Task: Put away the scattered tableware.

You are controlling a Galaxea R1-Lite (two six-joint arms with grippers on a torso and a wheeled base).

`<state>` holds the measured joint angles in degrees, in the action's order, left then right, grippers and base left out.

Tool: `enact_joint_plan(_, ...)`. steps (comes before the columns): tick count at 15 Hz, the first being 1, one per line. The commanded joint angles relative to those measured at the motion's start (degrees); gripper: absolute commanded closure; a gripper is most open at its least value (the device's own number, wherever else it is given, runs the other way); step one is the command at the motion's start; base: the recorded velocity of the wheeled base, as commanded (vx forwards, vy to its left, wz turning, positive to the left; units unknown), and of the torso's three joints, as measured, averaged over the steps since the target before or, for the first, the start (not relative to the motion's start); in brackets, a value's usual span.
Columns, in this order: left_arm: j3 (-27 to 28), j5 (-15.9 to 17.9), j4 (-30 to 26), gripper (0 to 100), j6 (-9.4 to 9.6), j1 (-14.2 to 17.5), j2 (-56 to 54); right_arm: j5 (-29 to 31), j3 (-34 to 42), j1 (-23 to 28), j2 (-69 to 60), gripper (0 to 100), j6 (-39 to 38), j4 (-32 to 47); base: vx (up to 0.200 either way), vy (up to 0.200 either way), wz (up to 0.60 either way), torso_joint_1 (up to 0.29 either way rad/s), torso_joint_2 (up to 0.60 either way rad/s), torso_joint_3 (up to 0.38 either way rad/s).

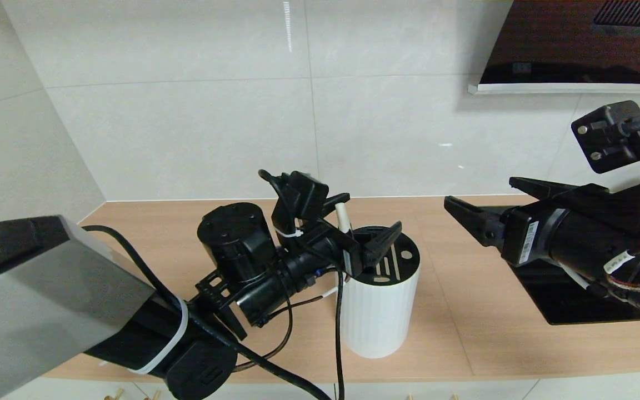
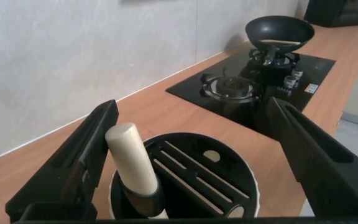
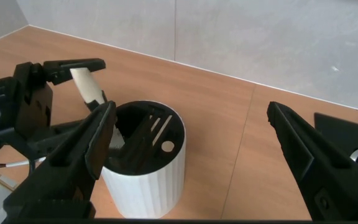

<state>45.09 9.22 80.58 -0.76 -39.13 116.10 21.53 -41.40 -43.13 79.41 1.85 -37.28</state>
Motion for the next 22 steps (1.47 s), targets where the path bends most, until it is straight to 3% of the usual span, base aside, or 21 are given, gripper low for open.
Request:
enact_joint_plan(1, 0.1, 0.0, 0.7, 0, -0.04, 0.2, -1.7, -0.1, 0.0, 0.1, -0.2, 0, -0.1, -0.3, 0.000, 0.000, 0.00, 0.000, 0.00, 0.000)
enact_joint_plan(4, -3.3, -1.7, 2.7, 0, 0.05, 3.4, -10.6, -0.4, -0.2, 1.6, -1.5, 0, -0.3, -0.2, 0.000, 0.000, 0.00, 0.000, 0.00, 0.000)
enact_joint_plan(6, -5.1, -1.7, -0.1, 0, -0.04, 5.6, -21.0, -0.3, -0.3, 4.9, -2.2, 0, -0.9, -0.6, 0.000, 0.000, 0.00, 0.000, 0.00, 0.000)
enact_joint_plan(9, -12.7, -1.5, -2.4, 0, -0.56, 12.9, -30.9, -0.3, 2.6, 9.8, -10.3, 0, -5.0, -1.0, 0.000, 0.000, 0.00, 0.000, 0.00, 0.000)
enact_joint_plan(13, -23.9, -1.2, -2.5, 0, -1.53, 23.5, -40.1, -0.5, 10.2, 13.8, -22.5, 0, -3.9, 0.0, 0.000, 0.000, 0.00, 0.000, 0.00, 0.000)
enact_joint_plan(16, -28.9, -1.3, -5.8, 0, -1.44, 25.6, -49.7, -0.6, 14.4, 19.1, -33.2, 0, -2.6, 5.2, 0.000, 0.000, 0.00, 0.000, 0.00, 0.000)
enact_joint_plan(18, -30.3, -1.3, -15.7, 0, -1.35, 25.6, -59.9, -0.6, 17.7, 22.0, -44.3, 0, 1.8, 12.6, 0.000, 0.000, 0.00, 0.000, 0.00, 0.000)
enact_joint_plan(22, -27.4, -1.5, -51.4, 0, -1.53, 25.6, -89.0, 1.0, 14.2, 28.2, -64.6, 0, 3.3, 32.4, 0.000, 0.000, 0.00, 0.000, 0.00, 0.000)
